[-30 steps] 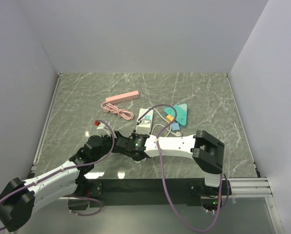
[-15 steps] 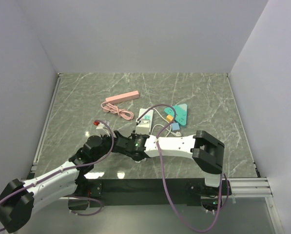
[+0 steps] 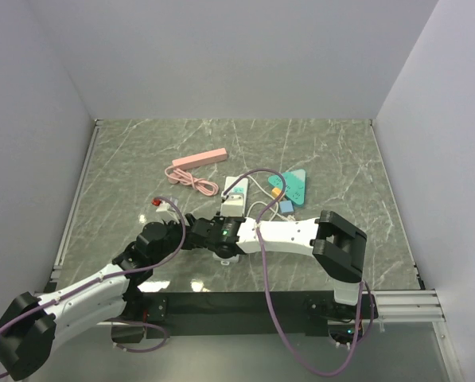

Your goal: Insert the plug

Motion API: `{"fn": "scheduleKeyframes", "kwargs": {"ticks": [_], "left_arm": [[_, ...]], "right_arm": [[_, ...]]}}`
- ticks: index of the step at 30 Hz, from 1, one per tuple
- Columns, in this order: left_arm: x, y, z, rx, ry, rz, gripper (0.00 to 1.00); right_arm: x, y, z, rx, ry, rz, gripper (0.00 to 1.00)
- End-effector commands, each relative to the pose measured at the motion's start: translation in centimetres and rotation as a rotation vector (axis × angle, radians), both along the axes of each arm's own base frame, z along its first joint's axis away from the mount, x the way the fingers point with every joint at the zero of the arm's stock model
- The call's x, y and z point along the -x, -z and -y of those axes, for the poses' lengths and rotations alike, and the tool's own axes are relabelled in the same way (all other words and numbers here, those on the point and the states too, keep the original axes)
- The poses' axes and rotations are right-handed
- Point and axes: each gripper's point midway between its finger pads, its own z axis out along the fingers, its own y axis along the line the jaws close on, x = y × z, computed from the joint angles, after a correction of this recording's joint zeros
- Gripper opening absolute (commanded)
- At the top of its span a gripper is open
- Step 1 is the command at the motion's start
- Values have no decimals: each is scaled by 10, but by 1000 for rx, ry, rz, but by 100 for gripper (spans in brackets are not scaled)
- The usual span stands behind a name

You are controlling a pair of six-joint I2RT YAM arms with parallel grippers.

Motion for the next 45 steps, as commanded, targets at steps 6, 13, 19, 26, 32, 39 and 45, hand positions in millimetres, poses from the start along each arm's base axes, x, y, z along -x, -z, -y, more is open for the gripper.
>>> {"fn": "scheduleKeyframes", "kwargs": {"ticks": [6,13,19,26,32,39,45], "left_arm": [[2,-15,8,52,29,34,88],[2,-16,5,55,19,40,89],[1,-17,5,54,18,43,89],[-1,-16,1,34,-3,46,89],[-5,-20,-6,19,-40,60,90],[-7,-21,-9,9,-58,62,91],[-7,-22,-13,7,-76,70,91]], "right_arm": [[27,61,-1,22,-21,-203,0],[30,71,-1,46,-26,-228,0],[23,40,-1,0,-34,-161,0],[10,-2,-14,-79,-100,-65,8],[-3,-32,-15,-73,-135,22,33],[-8,-43,-11,-28,-131,43,72],[-9,-51,-4,-55,-121,67,73]]}}
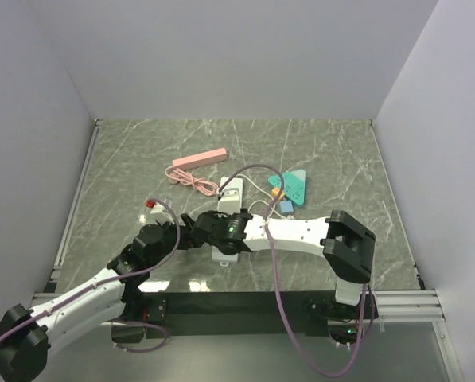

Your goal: Insert the plug

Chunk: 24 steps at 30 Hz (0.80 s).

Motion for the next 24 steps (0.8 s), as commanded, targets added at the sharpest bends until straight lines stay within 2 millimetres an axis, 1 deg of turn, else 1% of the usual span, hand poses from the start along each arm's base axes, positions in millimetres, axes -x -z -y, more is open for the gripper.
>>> {"fn": "scheduleKeyframes", "kwargs": {"ticks": [1,2,3,5,6,7,9,10,12,14,15,16,17,18,19,20,21,22,24], "left_arm": [[-4,-22,3,32,-2,54,91],[-5,-23,0,33,-17,60,91],[-5,-23,-1,33,-23,61,92],[-6,-27,-5,35,-42,73,92],[-8,-30,-8,35,-63,83,92],[-9,-31,-10,33,-74,87,92],[-12,-35,-15,24,-103,97,93],[-13,-34,-17,17,-113,96,93],[-16,-35,-20,5,-133,99,93],[-18,-36,-20,-6,-140,95,94],[-19,-35,-21,-12,-144,92,94],[-20,-34,-21,-22,-145,89,93],[-21,-36,-20,-24,-146,92,93],[-22,-36,-21,-30,-148,92,93],[-23,-36,-20,-34,-147,91,93],[-24,-39,-20,-38,-148,99,93],[-25,-41,-20,-41,-149,101,93],[-26,-40,-20,-49,-149,99,93],[-29,-46,-19,-60,-150,110,93]], "right_arm": [[-8,-36,2,-86,28,80,73],[-8,-37,5,-84,30,83,73],[-10,-45,9,-88,37,105,73],[-9,-44,15,-76,29,108,73],[-9,-47,18,-77,23,111,73],[-6,-42,22,-63,15,99,73],[-4,-41,27,-63,8,94,73],[-1,-35,33,-48,4,86,73],[-1,-39,40,-56,3,92,73],[-3,-43,50,-66,10,103,73],[-9,-39,62,-48,23,104,72],[-14,-43,63,-74,27,121,72],[-18,-51,66,-105,20,130,71],[-28,-49,81,-77,24,139,71],[-35,-55,81,-105,22,162,70],[-41,-67,86,-107,-7,186,70],[-45,-67,92,-101,-18,195,70],[-61,-75,99,-131,6,226,70],[-70,-82,104,-134,-50,229,69]]}}
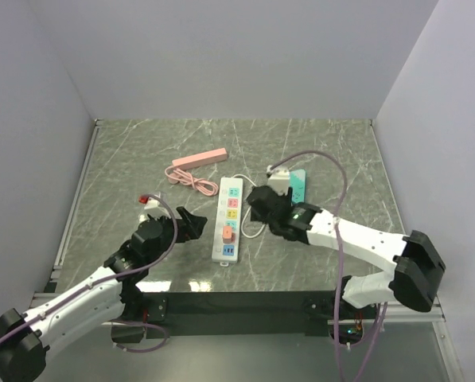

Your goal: Insert the plug

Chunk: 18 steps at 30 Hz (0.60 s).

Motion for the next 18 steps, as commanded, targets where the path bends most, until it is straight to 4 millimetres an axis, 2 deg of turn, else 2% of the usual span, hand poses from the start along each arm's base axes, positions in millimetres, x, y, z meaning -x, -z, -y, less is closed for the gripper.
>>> {"fn": "scheduleKeyframes", "kwargs": {"ticks": [1,3,6,7,11,13,18], "left_arm": [[-12,-25,2,-20,-11,57,93],[-15,-29,4,-26,-7,64,93],[-19,-27,8,-48,6,62,93],[-21,-28,9,-53,12,69,93],[-25,-32,21,-43,65,83,93],[-27,-29,22,-55,73,80,93],[-32,-29,24,-55,86,89,93]], "right_arm": [[-38,-34,6,-44,-63,110,69],[-49,-40,12,8,-80,119,69],[-65,-33,20,90,-88,86,68],[-69,-23,19,115,-99,59,68],[-88,-8,30,156,-98,17,67],[-92,-13,28,136,-120,33,67],[-103,-12,40,135,-142,-13,67]]}}
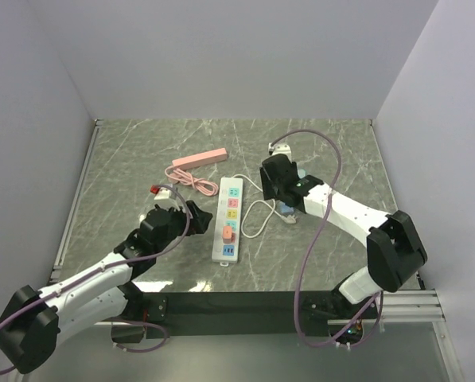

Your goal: Insert the plug

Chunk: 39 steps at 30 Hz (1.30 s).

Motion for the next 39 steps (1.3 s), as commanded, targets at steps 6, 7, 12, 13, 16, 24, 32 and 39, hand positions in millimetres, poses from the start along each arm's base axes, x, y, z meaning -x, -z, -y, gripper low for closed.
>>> {"fn": "scheduleKeyframes", "kwargs": {"ticks": [6,7,12,13,16,24,32,39], "left_arm": [[-20,-34,15,29,55,87,93],[-22,-37,17,32,63,90,93],[-23,-33,15,20,62,88,93],[-24,-32,15,17,59,88,93],[-25,-29,15,5,60,79,93],[-24,-20,18,2,77,52,92],[-25,-22,14,-5,65,56,92],[-26,-17,14,-8,62,39,93]], "right_arm": [[-26,-21,-4,-13,-131,-71,67],[-23,-14,3,-8,-130,-118,67],[-7,4,10,-61,-106,-241,65],[-2,8,11,-70,-96,-261,64],[10,21,11,-93,-84,-304,63],[15,44,21,-45,-9,-382,63],[16,60,27,-66,29,-425,65],[14,71,34,-110,69,-444,69]]}}
